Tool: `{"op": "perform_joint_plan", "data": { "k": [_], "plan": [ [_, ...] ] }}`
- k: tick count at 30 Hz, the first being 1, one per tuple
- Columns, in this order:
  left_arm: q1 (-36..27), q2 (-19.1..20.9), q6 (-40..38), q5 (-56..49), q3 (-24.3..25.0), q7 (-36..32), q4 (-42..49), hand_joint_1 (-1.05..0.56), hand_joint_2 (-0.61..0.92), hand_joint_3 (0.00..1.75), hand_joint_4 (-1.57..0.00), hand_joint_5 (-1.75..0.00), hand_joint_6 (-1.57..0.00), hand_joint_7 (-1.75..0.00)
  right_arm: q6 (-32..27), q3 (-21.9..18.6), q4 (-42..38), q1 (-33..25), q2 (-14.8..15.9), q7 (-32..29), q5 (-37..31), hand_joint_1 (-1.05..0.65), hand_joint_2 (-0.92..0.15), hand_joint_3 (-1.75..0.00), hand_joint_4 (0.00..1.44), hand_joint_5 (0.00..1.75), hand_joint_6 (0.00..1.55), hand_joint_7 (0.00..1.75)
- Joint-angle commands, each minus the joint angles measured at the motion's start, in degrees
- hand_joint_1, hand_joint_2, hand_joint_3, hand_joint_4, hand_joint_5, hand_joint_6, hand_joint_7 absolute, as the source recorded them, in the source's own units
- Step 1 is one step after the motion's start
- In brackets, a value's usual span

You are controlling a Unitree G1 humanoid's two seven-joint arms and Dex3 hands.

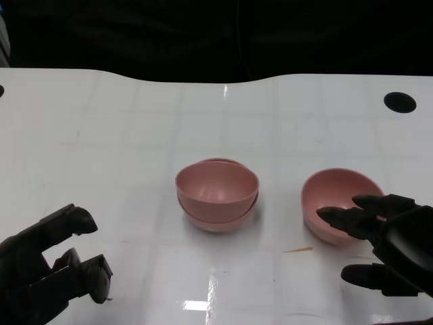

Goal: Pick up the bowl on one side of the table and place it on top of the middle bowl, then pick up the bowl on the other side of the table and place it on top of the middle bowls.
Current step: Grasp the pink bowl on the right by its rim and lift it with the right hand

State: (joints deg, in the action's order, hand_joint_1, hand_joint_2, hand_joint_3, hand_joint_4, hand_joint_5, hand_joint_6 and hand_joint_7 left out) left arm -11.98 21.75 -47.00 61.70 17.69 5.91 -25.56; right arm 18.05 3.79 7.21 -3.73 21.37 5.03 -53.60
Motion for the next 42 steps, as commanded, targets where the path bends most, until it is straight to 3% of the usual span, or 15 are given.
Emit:
{"op": "perform_joint_plan", "data": {
  "k": [1, 4, 13, 26, 42],
  "plan": [
    [0.48, 0.19, -0.3, -0.96, 0.31, -0.59, 0.17, 0.0, 0.92, 1.45, -0.94, -1.75, -0.52, -1.75, -2.11, 4.15, -12.43, 6.63, 0.61, -5.14, -2.57, -0.86, -0.92, -0.33, 0.28, 0.0, 0.32, 0.0],
    [0.47, 0.07, -0.15, -1.65, 0.2, -0.38, 0.1, 0.01, 0.92, 1.45, -0.93, -1.75, -0.53, -1.75, -3.93, 4.85, -9.99, 5.8, 2.31, -3.77, -1.67, -0.9, -0.92, -0.39, 0.26, 0.02, 0.29, 0.01],
    [0.41, -0.42, 0.05, -2.44, 0.09, 0.19, 0.46, 0.02, 0.92, 1.44, -0.92, -1.75, -0.55, -1.75, -6.92, 7.58, -9.92, 7.65, 4.94, -1.23, -0.2, -0.76, -0.92, -0.24, 0.36, 0.05, 0.38, 0.03],
    [0.26, -1.77, 0.13, -4.03, 0.34, 0.19, 0.2, 0.01, 0.92, 1.4, -0.87, -1.75, -0.53, -1.75, -6.91, 13.51, -20.75, 14.21, 4.57, -5.79, 0.19, -0.71, -0.92, -0.2, 0.43, 0.04, 0.45, 0.03],
    [0.53, -2.39, 0.37, -5.47, 0.49, 1.71, 0.82, 0.02, 0.92, 1.41, -0.85, -1.75, -0.53, -1.75, -6.89, 17.34, -24.94, 18.22, 4.64, -6.89, 0.77, -0.67, -0.92, -0.19, 0.46, 0.04, 0.48, 0.02]
  ]
}}
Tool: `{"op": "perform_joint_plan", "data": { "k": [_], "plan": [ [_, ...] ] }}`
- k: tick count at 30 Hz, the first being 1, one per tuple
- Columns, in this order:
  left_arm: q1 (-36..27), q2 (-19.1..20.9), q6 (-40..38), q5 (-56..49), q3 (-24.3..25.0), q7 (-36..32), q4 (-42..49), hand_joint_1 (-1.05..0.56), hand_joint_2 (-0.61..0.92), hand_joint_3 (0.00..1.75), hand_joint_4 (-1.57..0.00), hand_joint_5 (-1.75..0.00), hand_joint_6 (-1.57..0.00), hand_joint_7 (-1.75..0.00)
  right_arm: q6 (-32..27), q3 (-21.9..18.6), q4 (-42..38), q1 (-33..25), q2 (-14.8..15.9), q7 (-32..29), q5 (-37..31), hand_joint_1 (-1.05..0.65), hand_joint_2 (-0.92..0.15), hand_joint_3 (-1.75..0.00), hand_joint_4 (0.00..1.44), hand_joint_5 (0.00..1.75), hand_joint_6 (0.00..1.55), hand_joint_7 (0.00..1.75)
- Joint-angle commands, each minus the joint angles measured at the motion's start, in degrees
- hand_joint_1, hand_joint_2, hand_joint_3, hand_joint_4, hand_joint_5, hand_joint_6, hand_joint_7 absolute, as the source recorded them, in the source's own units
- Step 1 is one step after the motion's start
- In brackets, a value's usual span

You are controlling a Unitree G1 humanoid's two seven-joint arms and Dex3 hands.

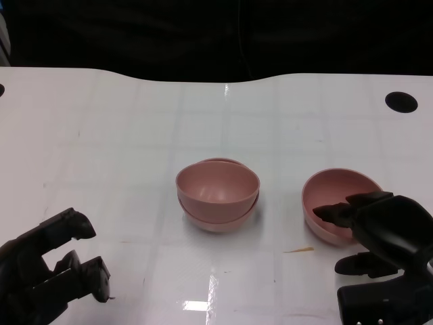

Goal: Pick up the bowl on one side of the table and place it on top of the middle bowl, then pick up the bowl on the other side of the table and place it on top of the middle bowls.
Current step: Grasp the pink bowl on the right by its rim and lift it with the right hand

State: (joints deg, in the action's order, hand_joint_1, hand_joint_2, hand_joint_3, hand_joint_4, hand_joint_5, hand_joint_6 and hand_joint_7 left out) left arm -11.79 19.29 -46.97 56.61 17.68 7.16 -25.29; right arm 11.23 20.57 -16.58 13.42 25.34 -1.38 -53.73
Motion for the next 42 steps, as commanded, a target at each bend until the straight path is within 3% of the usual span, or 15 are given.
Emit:
{"op": "perform_joint_plan", "data": {
  "k": [1, 9, 19, 31, 32, 34, 35, 36, 37, 38, 39, 42],
  "plan": [
    [0.35, 0.06, 0.35, -0.37, 0.53, 0.51, 0.59, 0.02, 0.92, 1.41, -0.85, -1.75, -0.53, -1.75, 0.01, 0.73, -1.49, 1.3, 0.67, -0.58, 0.93, -0.67, -0.92, -0.19, 0.47, 0.04, 0.48, 0.02],
    [0.31, -0.04, 0.25, -0.41, 0.54, 0.5, 0.57, 0.02, 0.92, 1.4, -0.84, -1.75, -0.52, -1.75, -0.05, 2.45, -5.36, 4.14, 0.18, -1.1, 1.19, -0.64, -0.92, -0.19, 0.51, 0.04, 0.51, 0.02],
    [0.03, -0.55, 0.37, -0.57, 0.58, 0.56, 0.07, 0.02, 0.92, 1.4, -0.83, -1.75, -0.52, -1.75, 4.35, 4.59, -16.87, 7.75, -1.76, -14.56, 1.88, -0.37, -0.92, -0.16, 0.91, 0.15, 0.81, 0.07],
    [-0.09, -0.84, 0.49, -1.43, 0.41, 0.51, -0.47, 0.02, 0.92, 1.41, -0.83, -1.75, -0.52, -1.75, 6.25, 7.27, -27.83, 11.49, -2.94, -19.96, 2.76, -0.36, -0.92, -0.19, 0.96, 0.2, 0.87, 0.05],
    [-0.09, -0.94, 0.44, -1.38, 0.42, 0.45, -0.52, 0.02, 0.92, 1.41, -0.83, -1.75, -0.52, -1.75, 6.74, 7.3, -28.42, 11.64, -3.04, -20.69, 3.01, -0.34, -0.92, -0.19, 0.98, 0.22, 0.89, 0.06],
    [-0.1, -1.14, 0.48, -1.3, 0.45, 0.51, -0.5, 0.02, 0.92, 1.41, -0.83, -1.75, -0.52, -1.75, 9.55, 6.93, -30.34, 11.98, -3.38, -23.6, 4.3, -0.27, -0.92, -0.17, 0.96, 0.49, 1.05, 0.05],
    [-0.12, -1.19, 0.51, -1.35, 0.43, 0.5, -0.55, 0.02, 0.92, 1.41, -0.84, -1.75, -0.52, -1.75, 10.81, 6.88, -31.28, 12.21, -3.49, -24.85, 4.81, -0.21, -0.92, -0.13, 0.8, 1.08, 1.15, 0.21],
    [-0.12, -1.21, 0.52, -1.41, 0.41, 0.48, -0.6, 0.02, 0.92, 1.41, -0.84, -1.75, -0.52, -1.75, 11.66, 6.98, -32.06, 12.46, -3.54, -25.73, 5.13, -0.19, -0.92, -0.12, 0.72, 1.33, 1.07, 0.48],
    [-0.09, -1.26, 0.49, -1.5, 0.35, 0.37, -0.66, 0.02, 0.92, 1.41, -0.84, -1.75, -0.52, -1.75, 12.69, 6.9, -32.43, 12.64, -3.5, -26.25, 5.66, -0.18, -0.92, -0.12, 0.68, 1.45, 0.98, 0.7],
    [-0.07, -1.29, 0.47, -1.55, 0.32, 0.31, -0.69, 0.02, 0.92, 1.4, -0.84, -1.75, -0.52, -1.75, 13.37, 6.91, -32.72, 12.8, -3.47, -26.57, 6.04, -0.18, -0.91, -0.24, 0.77, 1.63, 0.8, 1.3],
    [-0.05, -1.32, 0.45, -1.59, 0.3, 0.27, -0.71, 0.02, 0.92, 1.4, -0.84, -1.75, -0.52, -1.75, 13.89, 6.98, -33.01, 12.96, -3.43, -26.86, 6.35, -0.18, -0.9, -0.29, 0.8, 1.68, 0.73, 1.52],
    [0.23, -1.4, 0.46, -1.6, 0.16, 0.43, -0.54, 0.03, 0.92, 1.41, -0.84, -1.75, -0.53, -1.75, 14.02, 6.81, -29.59, 12.6, -2.13, -24.96, 7.15, -0.19, -0.91, -0.33, 0.82, 1.74, 0.63, 1.72]
  ]
}}
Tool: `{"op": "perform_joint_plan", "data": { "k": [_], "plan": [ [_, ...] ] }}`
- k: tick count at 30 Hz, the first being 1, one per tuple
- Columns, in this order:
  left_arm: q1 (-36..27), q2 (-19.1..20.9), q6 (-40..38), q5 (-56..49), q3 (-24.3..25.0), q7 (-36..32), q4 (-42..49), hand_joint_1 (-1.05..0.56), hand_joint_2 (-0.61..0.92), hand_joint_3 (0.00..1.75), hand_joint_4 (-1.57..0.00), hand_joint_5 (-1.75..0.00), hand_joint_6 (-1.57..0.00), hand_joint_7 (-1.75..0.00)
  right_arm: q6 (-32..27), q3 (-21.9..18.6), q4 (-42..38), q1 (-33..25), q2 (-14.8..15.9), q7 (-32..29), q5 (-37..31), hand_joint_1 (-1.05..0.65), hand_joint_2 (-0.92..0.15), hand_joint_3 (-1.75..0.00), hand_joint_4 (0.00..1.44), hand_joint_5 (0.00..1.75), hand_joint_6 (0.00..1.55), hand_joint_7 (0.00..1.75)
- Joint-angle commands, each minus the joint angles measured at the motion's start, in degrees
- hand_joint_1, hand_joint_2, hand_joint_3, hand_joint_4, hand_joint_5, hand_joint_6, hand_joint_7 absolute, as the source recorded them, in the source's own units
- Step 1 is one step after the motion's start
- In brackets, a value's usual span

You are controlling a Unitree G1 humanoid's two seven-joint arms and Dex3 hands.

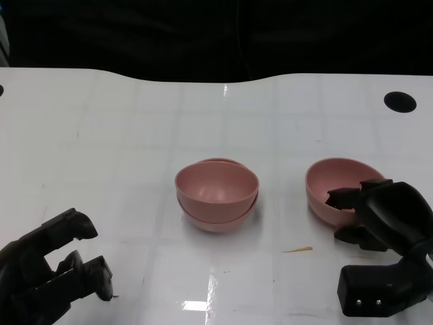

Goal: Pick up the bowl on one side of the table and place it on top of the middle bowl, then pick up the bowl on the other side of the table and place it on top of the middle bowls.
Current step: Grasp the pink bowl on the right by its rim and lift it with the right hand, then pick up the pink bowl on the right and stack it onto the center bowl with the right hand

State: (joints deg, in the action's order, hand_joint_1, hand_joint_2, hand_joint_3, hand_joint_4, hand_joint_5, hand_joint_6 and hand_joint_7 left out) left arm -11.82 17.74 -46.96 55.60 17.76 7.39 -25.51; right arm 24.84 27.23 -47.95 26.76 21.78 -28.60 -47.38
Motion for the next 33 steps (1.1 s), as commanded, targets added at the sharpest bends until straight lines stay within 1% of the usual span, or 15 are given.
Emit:
{"op": "perform_joint_plan", "data": {
  "k": [1, 5, 10, 13, 18, 22, 30, 31, 32, 33],
  "plan": [
    [0.34, 0.12, 0.43, -0.56, 0.07, 0.17, -0.22, 0.03, 0.92, 1.41, -0.84, -1.75, -0.53, -1.75, 0.37, -0.06, 3.03, -0.98, 1.81, 3.05, 1.1, -0.2, -0.92, -0.34, 0.81, 1.74, 0.62, 1.74],
    [0.45, 0.29, 0.85, -0.92, -0.09, 0.93, 0.08, 0.03, 0.92, 1.41, -0.85, -1.75, -0.53, -1.75, 0.0, -1.16, 8.72, -2.3, 3.29, 6.35, 2.33, -0.22, -0.92, -0.35, 0.81, 1.75, 0.61, 1.75],
    [0.54, 0.13, 1.0, -0.94, 0.05, 1.21, 0.45, 0.03, 0.92, 1.42, -0.86, -1.75, -0.54, -1.75, -2.33, -3.71, 20.28, -4.57, 5.94, 13.43, 3.81, -0.22, -0.92, -0.43, 0.83, 1.75, 0.61, 1.75],
    [0.61, 0.15, 0.75, -1.16, -0.06, 0.63, 0.02, 0.03, 0.92, 1.42, -0.86, -1.75, -0.55, -1.75, -2.03, -5.03, 24.4, -4.9, 6.97, 15.42, 4.44, -0.19, -0.89, -0.41, 0.82, 1.75, 0.62, 1.75],
    [0.78, 0.04, 0.77, -1.43, -0.12, 0.84, 0.05, 0.04, 0.92, 1.43, -0.87, -1.75, -0.56, -1.75, -2.55, -6.68, 29.92, -4.89, 8.13, 18.94, 4.39, -0.22, -0.89, -0.38, 0.81, 1.75, 0.6, 1.75],
    [0.85, -0.3, 0.49, -1.39, 0.01, 0.43, -0.15, 0.04, 0.92, 1.43, -0.88, -1.75, -0.56, -1.75, -2.11, -7.7, 31.99, -4.87, 8.16, 20.2, 4.68, -0.21, -0.89, -0.35, 0.81, 1.75, 0.6, 1.75],
    [0.87, -0.4, 0.42, -1.49, 0.07, 0.48, -0.17, 0.04, 0.92, 1.43, -0.89, -1.75, -0.57, -1.75, -2.06, -8.28, 32.33, -5.12, 7.86, 20.83, 4.45, -0.2, -0.89, -0.33, 0.8, 1.75, 0.6, 1.75],
    [0.93, -0.52, 0.2, -1.41, 0.07, 0.01, -0.36, 0.04, 0.92, 1.43, -0.89, -1.75, -0.57, -1.75, -0.64, -8.14, 32.69, -3.66, 8.21, 21.75, 5.04, -0.2, -0.9, -0.33, 0.8, 1.75, 0.6, 1.75],
    [0.96, -0.61, 0.04, -1.39, 0.06, -0.39, -0.54, 0.04, 0.92, 1.43, -0.89, -1.75, -0.57, -1.75, 0.48, -8.06, 32.98, -2.51, 8.46, 22.52, 5.47, -0.23, -0.91, -0.37, 0.8, 1.75, 0.6, 1.75],
    [0.98, -0.71, 0.14, -1.27, 0.06, -0.15, -0.39, 0.04, 0.92, 1.43, -0.89, -1.75, -0.57, -1.75, 1.22, -7.38, 33.48, -0.52, 8.25, 24.27, 5.4, -0.23, -0.91, -0.39, 0.81, 1.75, 0.6, 1.75]
  ]
}}
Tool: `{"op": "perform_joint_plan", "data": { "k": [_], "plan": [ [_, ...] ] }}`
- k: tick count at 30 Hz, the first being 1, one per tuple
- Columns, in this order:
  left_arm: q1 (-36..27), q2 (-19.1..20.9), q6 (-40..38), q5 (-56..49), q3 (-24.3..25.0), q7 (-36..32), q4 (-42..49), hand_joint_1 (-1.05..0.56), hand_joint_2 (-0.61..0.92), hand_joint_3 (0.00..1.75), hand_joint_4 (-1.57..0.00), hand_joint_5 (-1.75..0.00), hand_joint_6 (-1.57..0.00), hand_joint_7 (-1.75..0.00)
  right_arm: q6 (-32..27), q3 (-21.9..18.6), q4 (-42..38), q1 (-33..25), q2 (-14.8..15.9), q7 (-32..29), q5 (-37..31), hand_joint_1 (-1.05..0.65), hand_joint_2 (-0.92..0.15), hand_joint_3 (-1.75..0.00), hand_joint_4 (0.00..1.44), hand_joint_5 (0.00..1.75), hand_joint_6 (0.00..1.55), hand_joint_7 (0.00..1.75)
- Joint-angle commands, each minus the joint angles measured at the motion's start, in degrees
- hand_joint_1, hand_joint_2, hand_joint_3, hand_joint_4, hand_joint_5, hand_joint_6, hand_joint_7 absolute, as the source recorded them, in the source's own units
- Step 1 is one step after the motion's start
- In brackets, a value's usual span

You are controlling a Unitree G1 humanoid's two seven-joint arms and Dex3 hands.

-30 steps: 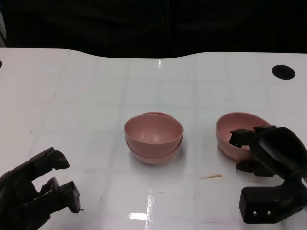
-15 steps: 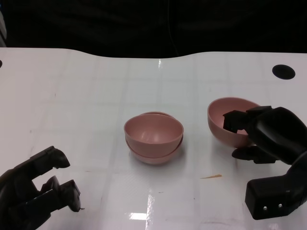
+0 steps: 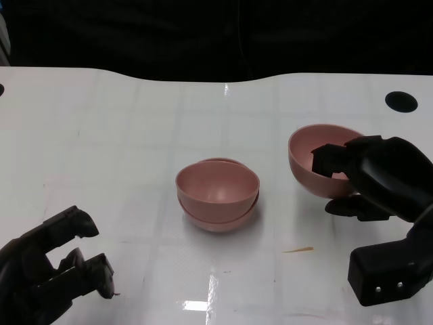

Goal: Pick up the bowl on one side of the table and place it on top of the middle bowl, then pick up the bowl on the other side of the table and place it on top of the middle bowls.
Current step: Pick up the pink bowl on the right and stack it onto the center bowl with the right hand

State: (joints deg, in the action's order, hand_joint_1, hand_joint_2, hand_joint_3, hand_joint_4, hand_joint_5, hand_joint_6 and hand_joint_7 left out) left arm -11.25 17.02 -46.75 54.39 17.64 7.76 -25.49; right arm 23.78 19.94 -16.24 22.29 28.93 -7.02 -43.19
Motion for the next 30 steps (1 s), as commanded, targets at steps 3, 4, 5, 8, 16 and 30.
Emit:
{"op": "perform_joint_plan", "data": {
  "k": [3, 4, 5, 8, 16, 30],
  "plan": [
    [0.4, -0.14, 0.07, -0.03, 0.14, -0.07, -0.16, 0.04, 0.92, 1.44, -0.89, -1.75, -0.56, -1.75, 3.43, 1.01, 1.58, 7.01, -0.33, 5.33, 0.67, -0.26, -0.91, -0.35, 0.84, 1.75, 0.72, 1.56],
    [0.42, -0.18, -0.06, -0.1, 0.15, -0.28, -0.23, 0.04, 0.92, 1.44, -0.89, -1.75, -0.56, -1.75, 3.67, 1.13, 1.26, 7.37, -0.71, 5.49, 0.59, -0.26, -0.92, -0.35, 0.85, 1.75, 0.72, 1.57],
    [0.43, -0.22, -0.27, -0.13, 0.15, -0.6, -0.41, 0.04, 0.92, 1.44, -0.89, -1.75, -0.55, -1.75, 4.04, 1.53, 0.78, 8.06, -1.29, 5.43, 0.31, -0.27, -0.92, -0.35, 0.85, 1.75, 0.72, 1.57],
    [0.3, -0.53, -0.37, -0.1, 0.14, -0.91, -0.77, 0.04, 0.92, 1.44, -0.89, -1.75, -0.55, -1.75, 4.2, 2.69, 0.29, 9.97, -2.53, 6.02, -0.62, -0.27, -0.91, -0.24, 0.85, 1.75, 0.59, 1.73],
    [0.31, -0.92, 0.02, -0.64, -0.14, -0.55, -0.93, 0.04, 0.92, 1.44, -0.88, -1.75, -0.53, -1.75, 3.6, 4.02, 0.0, 13.37, -4.94, 10.04, -0.28, -0.29, -0.92, -0.17, 0.85, 1.7, 1.02, 0.55],
    [0.28, -0.78, 0.19, -0.5, 0.05, 0.44, -0.55, 0.03, 0.92, 1.45, -0.89, -1.75, -0.54, -1.75, 3.88, 5.53, -1.02, 15.45, -6.77, 10.51, -1.95, -0.31, -0.9, -0.05, 0.93, 1.47, 1.22, 0.21]
  ]
}}
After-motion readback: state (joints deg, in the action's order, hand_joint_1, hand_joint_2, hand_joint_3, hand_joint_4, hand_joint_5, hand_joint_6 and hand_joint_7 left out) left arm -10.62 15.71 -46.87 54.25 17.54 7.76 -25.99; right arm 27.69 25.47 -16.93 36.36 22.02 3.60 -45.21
